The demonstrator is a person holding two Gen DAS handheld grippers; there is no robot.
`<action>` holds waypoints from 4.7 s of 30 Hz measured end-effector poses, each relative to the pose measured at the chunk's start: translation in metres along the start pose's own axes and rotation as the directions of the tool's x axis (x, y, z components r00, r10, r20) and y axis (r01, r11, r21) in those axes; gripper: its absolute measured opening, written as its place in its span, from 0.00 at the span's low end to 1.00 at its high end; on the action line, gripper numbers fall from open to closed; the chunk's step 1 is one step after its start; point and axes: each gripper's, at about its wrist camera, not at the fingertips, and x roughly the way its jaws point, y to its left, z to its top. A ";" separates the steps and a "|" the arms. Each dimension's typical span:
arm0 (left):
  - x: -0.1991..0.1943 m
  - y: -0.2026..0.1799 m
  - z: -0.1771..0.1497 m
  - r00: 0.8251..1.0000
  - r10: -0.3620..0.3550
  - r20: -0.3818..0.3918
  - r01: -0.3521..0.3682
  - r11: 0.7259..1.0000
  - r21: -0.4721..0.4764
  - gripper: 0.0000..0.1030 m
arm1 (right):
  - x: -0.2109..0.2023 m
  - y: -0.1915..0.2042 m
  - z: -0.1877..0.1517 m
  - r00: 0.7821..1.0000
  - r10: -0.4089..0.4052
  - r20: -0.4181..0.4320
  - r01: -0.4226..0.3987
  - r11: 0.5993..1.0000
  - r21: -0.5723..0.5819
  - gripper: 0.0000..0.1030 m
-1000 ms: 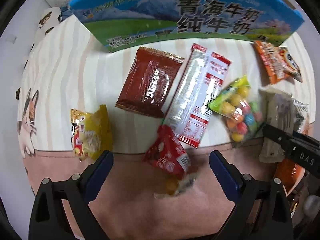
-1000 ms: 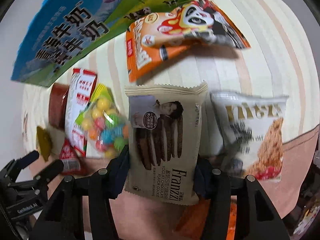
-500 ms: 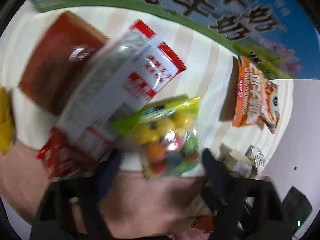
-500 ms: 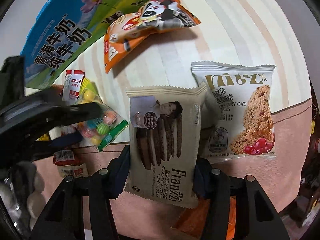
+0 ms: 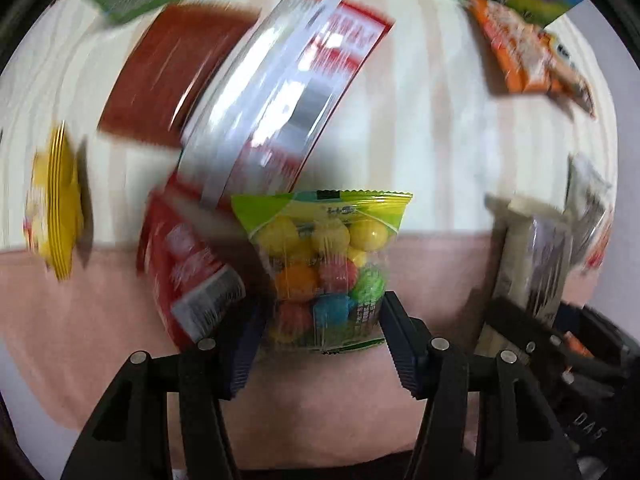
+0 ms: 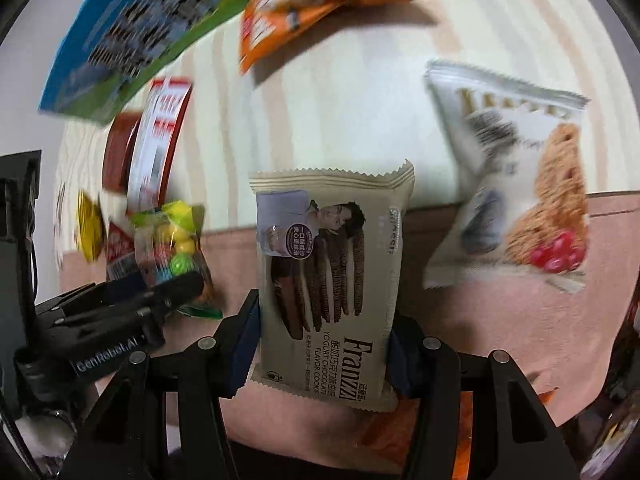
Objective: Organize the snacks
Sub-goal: 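Carry candy bag with left tool while right tool carries cookie pack into box, then open both tools to drop the packs and withdraw from the box, then grasp red chocolate bag with left tool while right tool grasps orange chip bag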
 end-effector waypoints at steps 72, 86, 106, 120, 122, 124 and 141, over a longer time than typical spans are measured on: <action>-0.153 0.126 0.338 0.982 -0.012 0.188 0.026 0.997 -0.073 0.88 | -0.074 0.119 0.392 0.965 -0.209 0.158 0.231 0.964 -0.134 0.96; -0.210 0.110 0.244 0.914 -0.006 0.407 0.030 0.998 -0.052 0.87 | -0.109 0.135 0.306 0.950 -0.151 0.274 0.193 0.972 -0.131 0.96; -0.268 0.089 0.094 0.827 0.001 0.563 0.004 1.000 -0.008 0.87 | -0.190 0.147 0.151 0.904 -0.051 0.425 0.130 0.978 -0.160 0.96; -0.148 0.108 -0.016 0.948 0.064 0.310 -0.056 0.998 -0.033 0.87 | -0.099 -0.005 -0.014 0.990 -0.069 0.121 0.041 0.974 0.221 0.96; -0.130 0.112 -0.027 0.959 0.071 0.275 -0.061 0.997 -0.045 0.87 | -0.084 -0.029 -0.035 0.994 -0.048 0.095 0.017 0.953 0.303 0.96; -0.116 0.116 -0.035 0.966 0.082 0.244 -0.071 0.996 -0.054 0.87 | -0.065 -0.051 -0.055 0.997 -0.024 0.067 -0.003 0.923 0.385 0.94; -0.085 0.152 -0.063 0.984 0.066 0.163 -0.043 0.989 -0.142 0.87 | -0.029 0.022 -0.054 0.999 -0.044 -0.021 0.046 0.992 0.117 0.85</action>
